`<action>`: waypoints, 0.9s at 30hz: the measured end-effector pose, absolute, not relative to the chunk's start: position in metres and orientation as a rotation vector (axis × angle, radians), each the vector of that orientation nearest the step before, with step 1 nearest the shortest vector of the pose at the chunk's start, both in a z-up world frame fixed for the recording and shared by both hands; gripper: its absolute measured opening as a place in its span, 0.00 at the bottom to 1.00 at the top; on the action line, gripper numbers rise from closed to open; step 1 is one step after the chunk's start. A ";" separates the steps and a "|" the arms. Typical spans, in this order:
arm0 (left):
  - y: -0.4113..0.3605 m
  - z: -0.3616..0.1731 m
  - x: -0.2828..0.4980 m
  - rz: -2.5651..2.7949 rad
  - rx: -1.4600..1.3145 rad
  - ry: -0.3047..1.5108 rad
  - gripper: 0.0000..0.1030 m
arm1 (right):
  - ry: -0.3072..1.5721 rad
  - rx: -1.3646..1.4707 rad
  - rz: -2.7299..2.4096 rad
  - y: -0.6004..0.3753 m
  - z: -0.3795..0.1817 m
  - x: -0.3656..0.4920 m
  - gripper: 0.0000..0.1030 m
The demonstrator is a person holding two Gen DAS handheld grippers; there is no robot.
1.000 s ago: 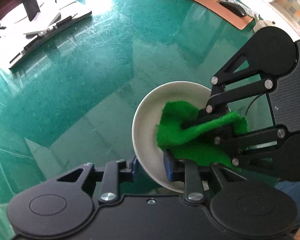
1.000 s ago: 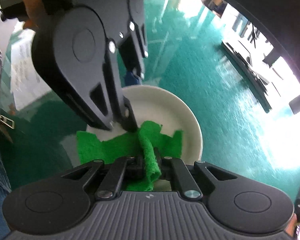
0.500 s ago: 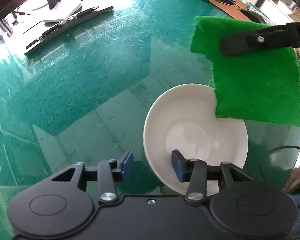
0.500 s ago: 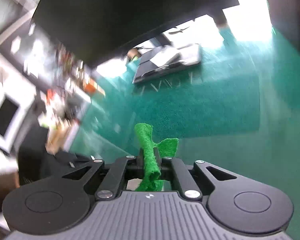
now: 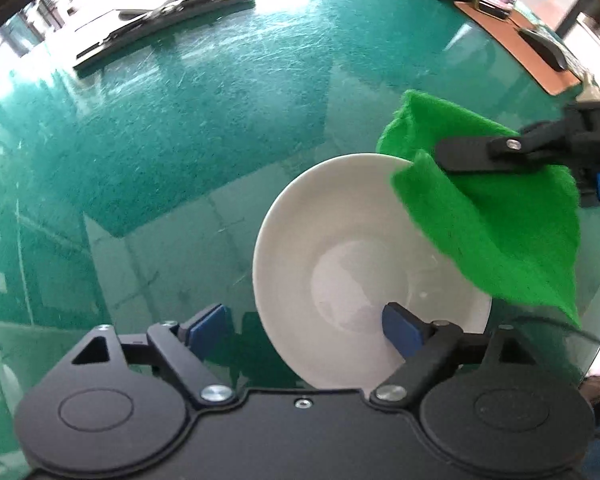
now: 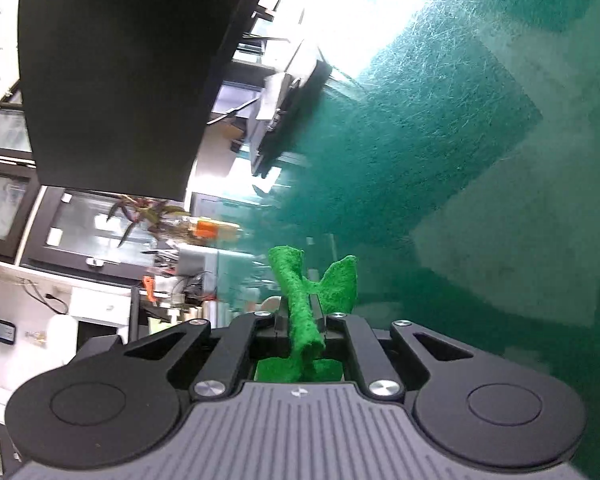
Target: Clean bowl
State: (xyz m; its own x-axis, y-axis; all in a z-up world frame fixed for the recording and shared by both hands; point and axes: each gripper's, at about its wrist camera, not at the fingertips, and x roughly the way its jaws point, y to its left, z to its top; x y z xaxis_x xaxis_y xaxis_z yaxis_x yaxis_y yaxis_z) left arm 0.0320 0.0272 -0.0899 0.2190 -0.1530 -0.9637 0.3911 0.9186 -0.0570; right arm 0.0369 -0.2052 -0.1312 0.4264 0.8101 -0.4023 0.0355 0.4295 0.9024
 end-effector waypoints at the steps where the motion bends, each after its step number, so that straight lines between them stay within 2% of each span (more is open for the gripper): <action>1: 0.027 -0.089 0.032 -0.366 0.209 1.304 0.86 | 1.017 1.009 0.619 -0.207 -0.131 0.033 0.08; 10: 0.019 -0.085 0.025 -0.299 0.232 1.312 0.92 | 0.974 0.962 0.715 -0.218 -0.127 0.006 0.08; 15: 0.015 -0.087 0.023 -0.307 0.258 1.322 0.97 | 0.991 0.984 0.741 -0.194 -0.130 0.037 0.08; 19: 0.012 -0.085 0.021 -0.312 0.259 1.329 0.96 | 1.016 0.946 0.769 -0.173 -0.130 0.050 0.08; 22: 0.016 -0.085 0.024 -0.321 0.177 1.359 0.85 | 1.025 0.940 0.762 -0.180 -0.132 0.043 0.05; 24: 0.017 -0.078 0.020 -0.345 0.136 1.329 0.59 | 1.041 0.922 0.736 -0.194 -0.132 0.033 0.04; 26: 0.018 -0.074 0.017 -0.348 0.139 1.314 0.50 | 1.033 0.935 0.685 -0.212 -0.132 0.024 0.04; 27: 0.019 -0.073 0.016 -0.352 0.136 1.308 0.53 | 1.024 0.948 0.653 -0.222 -0.132 0.021 0.04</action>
